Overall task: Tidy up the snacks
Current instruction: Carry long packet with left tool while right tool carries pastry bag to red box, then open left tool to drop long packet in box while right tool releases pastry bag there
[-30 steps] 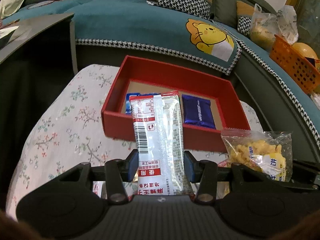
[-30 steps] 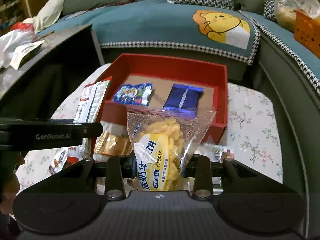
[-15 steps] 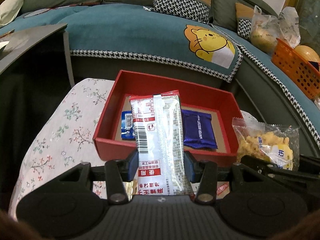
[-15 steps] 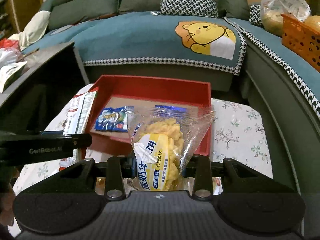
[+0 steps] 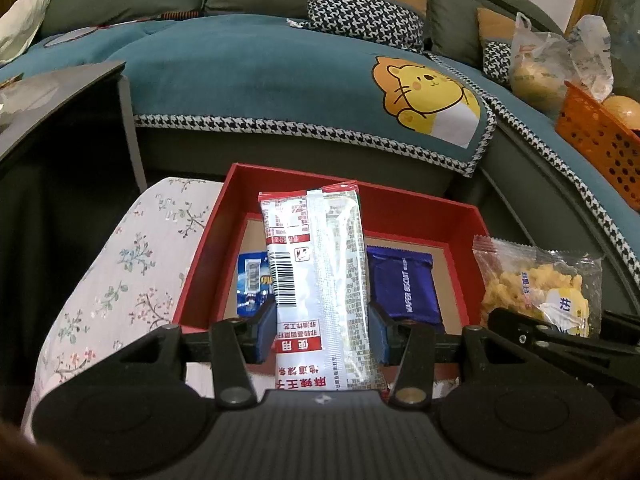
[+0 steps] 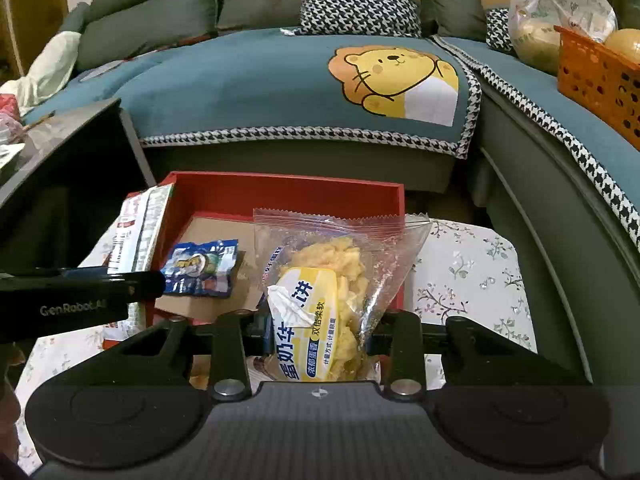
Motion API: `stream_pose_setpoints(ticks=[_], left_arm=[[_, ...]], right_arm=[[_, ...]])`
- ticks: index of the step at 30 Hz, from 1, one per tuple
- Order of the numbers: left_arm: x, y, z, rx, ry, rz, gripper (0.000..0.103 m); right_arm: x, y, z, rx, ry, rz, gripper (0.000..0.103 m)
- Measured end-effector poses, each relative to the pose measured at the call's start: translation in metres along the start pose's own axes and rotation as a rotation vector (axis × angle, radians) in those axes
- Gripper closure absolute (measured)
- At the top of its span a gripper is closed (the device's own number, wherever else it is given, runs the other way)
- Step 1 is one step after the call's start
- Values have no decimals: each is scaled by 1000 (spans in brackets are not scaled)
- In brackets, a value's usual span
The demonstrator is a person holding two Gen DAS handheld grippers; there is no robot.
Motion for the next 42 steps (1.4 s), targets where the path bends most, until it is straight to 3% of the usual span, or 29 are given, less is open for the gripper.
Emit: stream_pose_setpoints(ticks=[14, 30, 35, 37, 42], left_arm=[[20, 9, 33, 35, 9, 27, 37], [20, 14, 80, 82, -49, 63, 37], [16, 16, 86, 80, -66, 65, 37], [16, 17, 86, 82, -68, 65, 37], [16, 17, 78, 72, -64, 59, 35]], right_arm=[[16, 12, 32, -5, -1, 16, 58], [14, 17, 89, 16, -49, 41, 58], [13, 16, 97, 18, -55, 23, 48], [14, 16, 96, 21, -49, 26, 36], [17, 14, 89, 15, -27, 14, 29]])
Point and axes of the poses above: each gripper's, at about its wrist camera, not at the fingertips, and z roughly the way its jaws point, y to its right, x to its top, the point moved 2 cm from there along z, roughly the way its jaws point, and after that the axes turned 6 degrees about x, right-handed, at the moved point
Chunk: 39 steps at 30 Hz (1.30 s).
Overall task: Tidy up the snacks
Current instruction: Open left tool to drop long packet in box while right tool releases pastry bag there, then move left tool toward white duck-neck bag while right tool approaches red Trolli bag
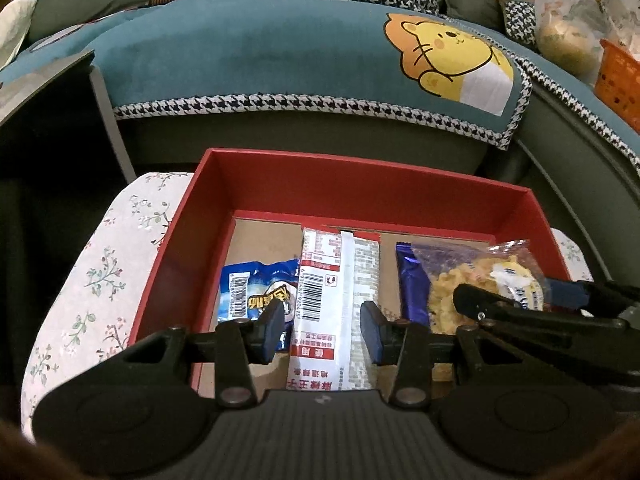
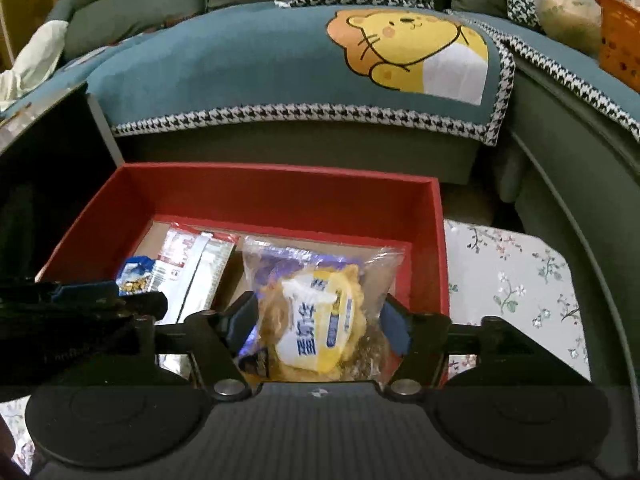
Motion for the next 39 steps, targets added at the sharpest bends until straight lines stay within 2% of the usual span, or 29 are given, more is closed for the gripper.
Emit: stream_pose_setpoints(ticks=[10, 18, 34, 39], left_arm=[[1, -11, -30, -35, 28, -43, 29], [-7, -12, -50, -7, 62, -8, 25], [-38, -25, -78, -29, 39, -8, 15], [-53, -34, -82, -30, 9, -12, 14]], right_arm=[[11, -4, -29, -24, 53, 0, 24], [12, -19, -57, -45, 78, -53, 21], [-23, -35, -86, -51, 23, -89, 20], [-36, -43, -93, -42, 1, -109, 19]])
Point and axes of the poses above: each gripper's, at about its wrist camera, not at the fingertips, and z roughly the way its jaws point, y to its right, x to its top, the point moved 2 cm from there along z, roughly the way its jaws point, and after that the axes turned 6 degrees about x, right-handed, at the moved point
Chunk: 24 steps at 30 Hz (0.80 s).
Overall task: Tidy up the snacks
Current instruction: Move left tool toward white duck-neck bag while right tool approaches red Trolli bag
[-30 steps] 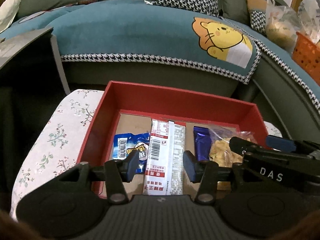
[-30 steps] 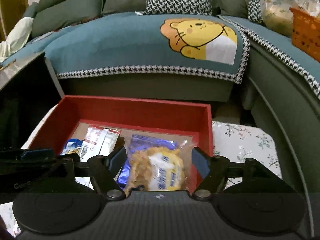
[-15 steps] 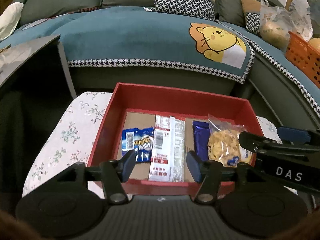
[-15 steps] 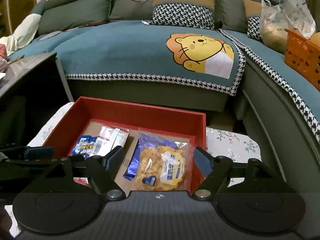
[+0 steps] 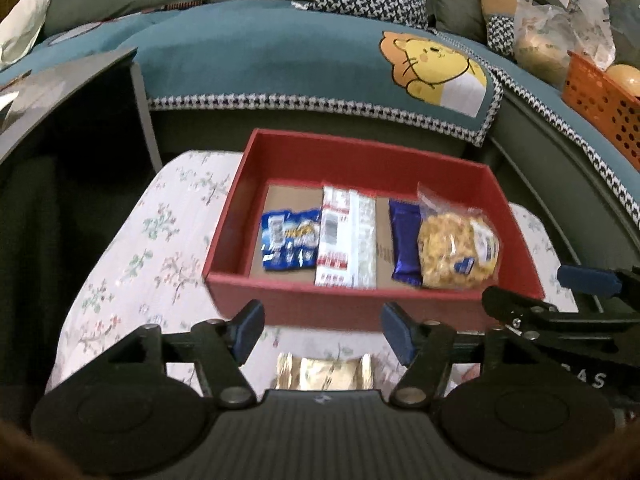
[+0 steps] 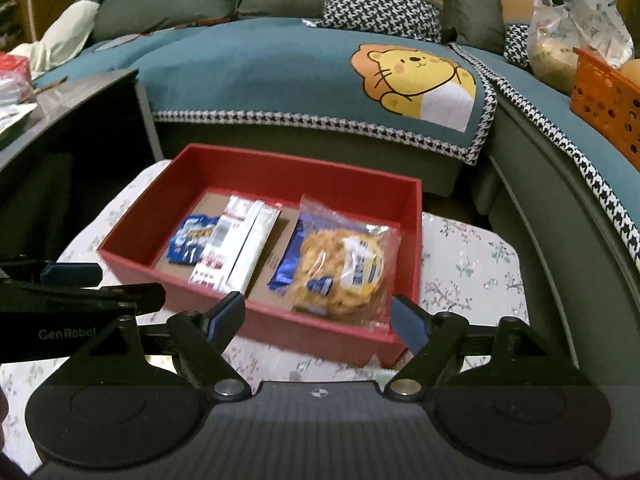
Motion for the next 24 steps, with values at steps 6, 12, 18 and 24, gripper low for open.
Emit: stream_pose_setpoints(ticks=[6, 12, 18, 24], left_arm=[[-23, -17, -7, -6, -48, -23, 13], [-48, -38, -10, 3, -112, -63, 13], [-55, -64, -18, 37, -115, -119, 13], [-56, -86, -20, 55, -116, -147, 12]], right_arm=[[-10, -10, -5, 15, -23, -16, 18], [-19, -21, -11, 35, -40, -27, 18], [-37, -53, -14, 90, -81, -86, 18], [-59, -107, 2, 171, -168, -207, 18]])
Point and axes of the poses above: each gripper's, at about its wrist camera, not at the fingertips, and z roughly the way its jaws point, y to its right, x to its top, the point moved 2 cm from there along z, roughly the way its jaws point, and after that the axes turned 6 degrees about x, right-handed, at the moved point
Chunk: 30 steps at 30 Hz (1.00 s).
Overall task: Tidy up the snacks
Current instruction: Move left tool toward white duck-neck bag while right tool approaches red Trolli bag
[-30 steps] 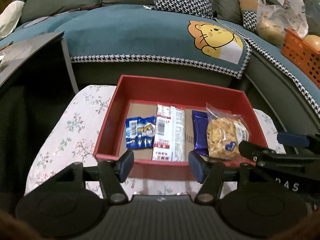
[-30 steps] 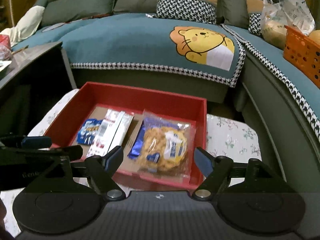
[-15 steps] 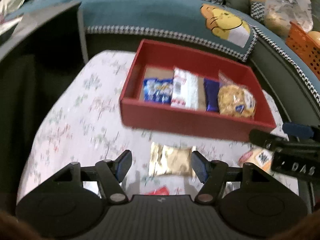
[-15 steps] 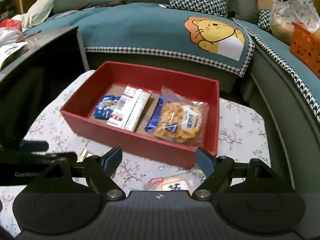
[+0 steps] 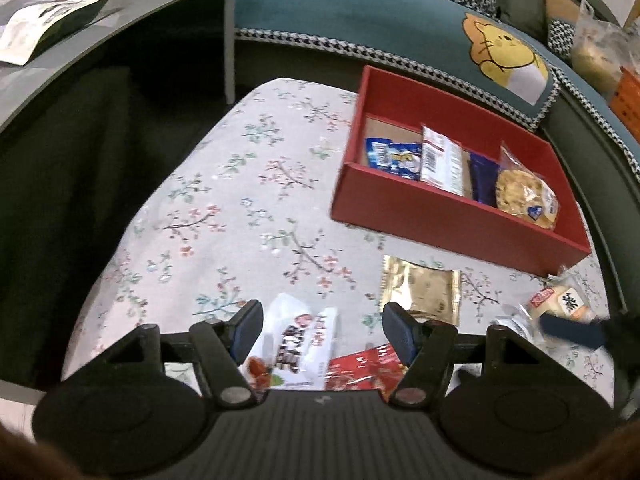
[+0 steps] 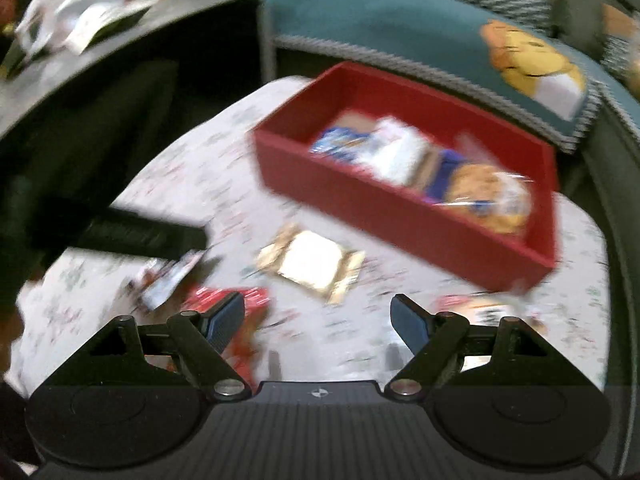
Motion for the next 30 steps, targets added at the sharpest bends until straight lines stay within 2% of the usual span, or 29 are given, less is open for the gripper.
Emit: stream_pose_setpoints(ticks=[3, 9, 13, 16, 24, 30], left_arm=[[1, -10, 1, 1, -3, -16, 12], [0, -30, 5, 4, -20, -35, 12], [-4, -36, 11, 12, -41, -33, 12], [-7, -33, 16, 10, -61, -20, 12], [-15, -9, 33, 1, -114, 24, 11], [-17, 7, 46, 38, -112, 45, 11]], right_arm=[[-2, -24, 17, 23, -47, -60, 18], [-3, -52, 48, 78, -128, -100, 20], [-6, -55, 68, 65, -180, -106, 37], [-8, -53, 64, 69, -172, -104, 42], [-23, -27, 40, 38, -160, -54, 43], [-32, -7, 27, 29, -143, -14, 43]])
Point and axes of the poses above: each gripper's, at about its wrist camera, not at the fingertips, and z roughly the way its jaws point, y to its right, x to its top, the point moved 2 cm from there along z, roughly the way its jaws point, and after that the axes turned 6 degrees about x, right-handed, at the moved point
